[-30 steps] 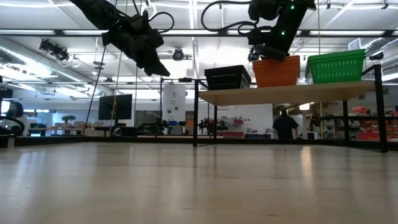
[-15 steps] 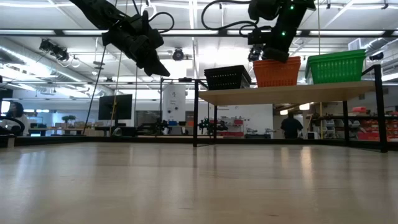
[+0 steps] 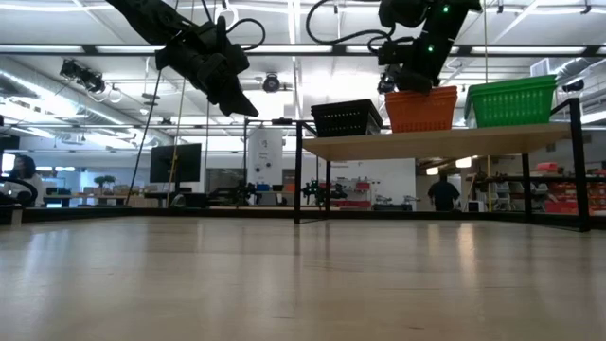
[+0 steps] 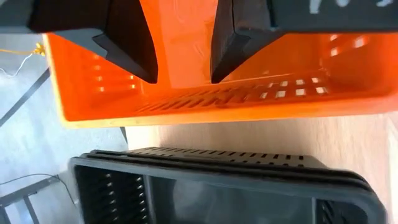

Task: Stack baskets on shelf by color
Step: Adjust the stacked orange bins on the shelf, then return to Home Position

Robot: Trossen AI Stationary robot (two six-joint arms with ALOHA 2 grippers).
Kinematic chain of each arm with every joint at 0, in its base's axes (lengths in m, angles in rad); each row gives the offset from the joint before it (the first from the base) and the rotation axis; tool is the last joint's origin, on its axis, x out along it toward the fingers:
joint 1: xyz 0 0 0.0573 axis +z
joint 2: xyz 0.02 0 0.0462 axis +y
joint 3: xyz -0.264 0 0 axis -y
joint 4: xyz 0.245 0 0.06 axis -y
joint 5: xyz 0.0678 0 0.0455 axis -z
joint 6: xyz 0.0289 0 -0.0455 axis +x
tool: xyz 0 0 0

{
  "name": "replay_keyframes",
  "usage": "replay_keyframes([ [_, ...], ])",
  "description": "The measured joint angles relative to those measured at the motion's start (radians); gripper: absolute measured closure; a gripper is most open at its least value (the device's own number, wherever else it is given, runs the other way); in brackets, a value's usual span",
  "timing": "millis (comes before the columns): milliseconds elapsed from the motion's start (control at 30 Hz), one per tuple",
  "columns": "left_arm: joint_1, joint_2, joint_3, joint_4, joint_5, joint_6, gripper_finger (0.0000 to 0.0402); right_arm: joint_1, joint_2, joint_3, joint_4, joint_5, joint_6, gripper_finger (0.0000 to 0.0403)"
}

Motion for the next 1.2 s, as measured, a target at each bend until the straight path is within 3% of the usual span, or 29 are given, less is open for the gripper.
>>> replay_keyframes([
  [200,0.001,0.000,0.000,0.015,0.003,-0.001,0.0386,0.018,-0.044,0.040,-0.042,0.004,0.052,0.0247],
  [333,0.001,-0.007,0.000,0.048,0.076,-0.028,0.0388,0.037,-0.083,0.094,-0.085,-0.012,0.113,0.0247],
  [633,-0.030,-0.099,0.001,0.043,0.094,-0.136,0.0389,0.106,-0.206,0.105,-0.056,-0.344,0.215,0.0247],
  [833,-0.149,-0.204,-0.002,0.004,-0.020,-0.159,0.0397,0.233,-0.340,-0.023,0.163,-0.364,0.215,0.0247],
  [933,-0.200,-0.278,-0.114,0.160,-0.041,-0.228,0.0397,0.283,-0.420,-0.141,0.279,-0.372,0.223,0.0248],
  [1100,-0.206,-0.391,-0.498,0.654,-0.101,-0.482,0.0398,0.333,-0.553,-0.395,0.545,-0.415,0.267,0.0263],
  [1200,-0.207,-0.476,-0.659,0.876,-0.129,-0.582,0.0399,0.345,-0.609,-0.508,0.716,-0.456,0.287,0.0291],
])
